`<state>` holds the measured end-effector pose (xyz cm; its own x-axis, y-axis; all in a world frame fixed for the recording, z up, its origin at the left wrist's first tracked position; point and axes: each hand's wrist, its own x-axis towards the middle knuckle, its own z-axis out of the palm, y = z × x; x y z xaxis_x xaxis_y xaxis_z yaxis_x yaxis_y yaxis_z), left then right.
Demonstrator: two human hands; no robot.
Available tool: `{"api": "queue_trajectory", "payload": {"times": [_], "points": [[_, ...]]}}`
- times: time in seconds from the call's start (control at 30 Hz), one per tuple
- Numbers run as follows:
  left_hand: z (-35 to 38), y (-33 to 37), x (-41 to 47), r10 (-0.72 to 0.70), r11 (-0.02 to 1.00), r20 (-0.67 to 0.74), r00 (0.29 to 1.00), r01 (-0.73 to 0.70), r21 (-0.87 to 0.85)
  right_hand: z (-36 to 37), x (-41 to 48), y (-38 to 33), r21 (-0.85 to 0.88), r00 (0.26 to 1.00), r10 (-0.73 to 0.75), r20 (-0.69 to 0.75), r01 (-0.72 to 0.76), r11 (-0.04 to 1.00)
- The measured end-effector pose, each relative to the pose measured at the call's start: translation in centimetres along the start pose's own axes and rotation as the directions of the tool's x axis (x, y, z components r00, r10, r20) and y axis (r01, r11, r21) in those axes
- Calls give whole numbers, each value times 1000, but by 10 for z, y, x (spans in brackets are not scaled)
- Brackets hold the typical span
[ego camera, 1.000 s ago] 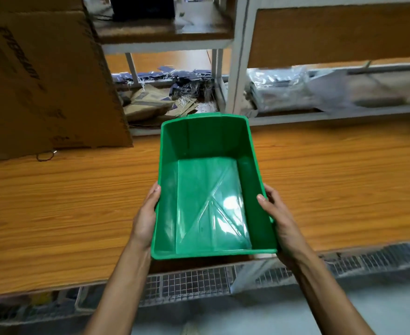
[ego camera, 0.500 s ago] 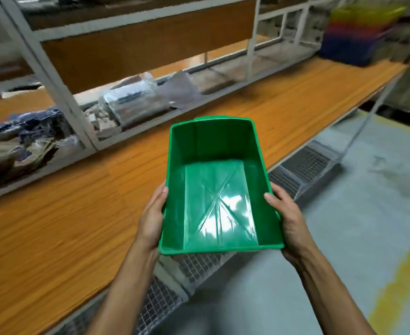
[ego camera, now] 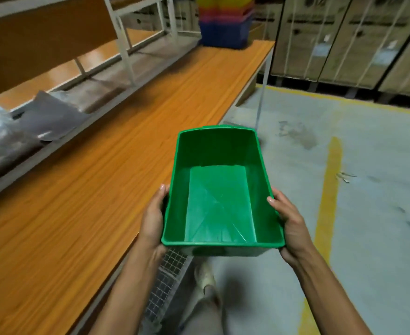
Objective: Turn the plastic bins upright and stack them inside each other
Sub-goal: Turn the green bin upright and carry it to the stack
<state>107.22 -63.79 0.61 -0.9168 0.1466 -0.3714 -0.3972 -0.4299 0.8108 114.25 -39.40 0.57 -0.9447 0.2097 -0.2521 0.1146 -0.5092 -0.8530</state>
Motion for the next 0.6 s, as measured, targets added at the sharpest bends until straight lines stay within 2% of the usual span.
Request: {"api": "queue_trajectory", "payload": {"times": [0.27, 0.37, 0.47, 0.6], "points": [[90, 10, 161, -68, 998, 43, 997, 68, 16, -22, 139, -62, -88, 973, -54, -226, 35, 996], [127, 21, 223, -118, 993, 89, 989, 118, 6, -27, 196, -95, -116, 925, -113, -364, 76, 990], [164, 29, 277, -149, 989, 140, 979, 145, 36, -34, 242, -121, -70, 866, -142, -480, 123, 990], [203, 32, 333, -168, 985, 173, 971, 156, 76, -52, 279, -138, -113, 888, -208, -411, 177, 978]]}}
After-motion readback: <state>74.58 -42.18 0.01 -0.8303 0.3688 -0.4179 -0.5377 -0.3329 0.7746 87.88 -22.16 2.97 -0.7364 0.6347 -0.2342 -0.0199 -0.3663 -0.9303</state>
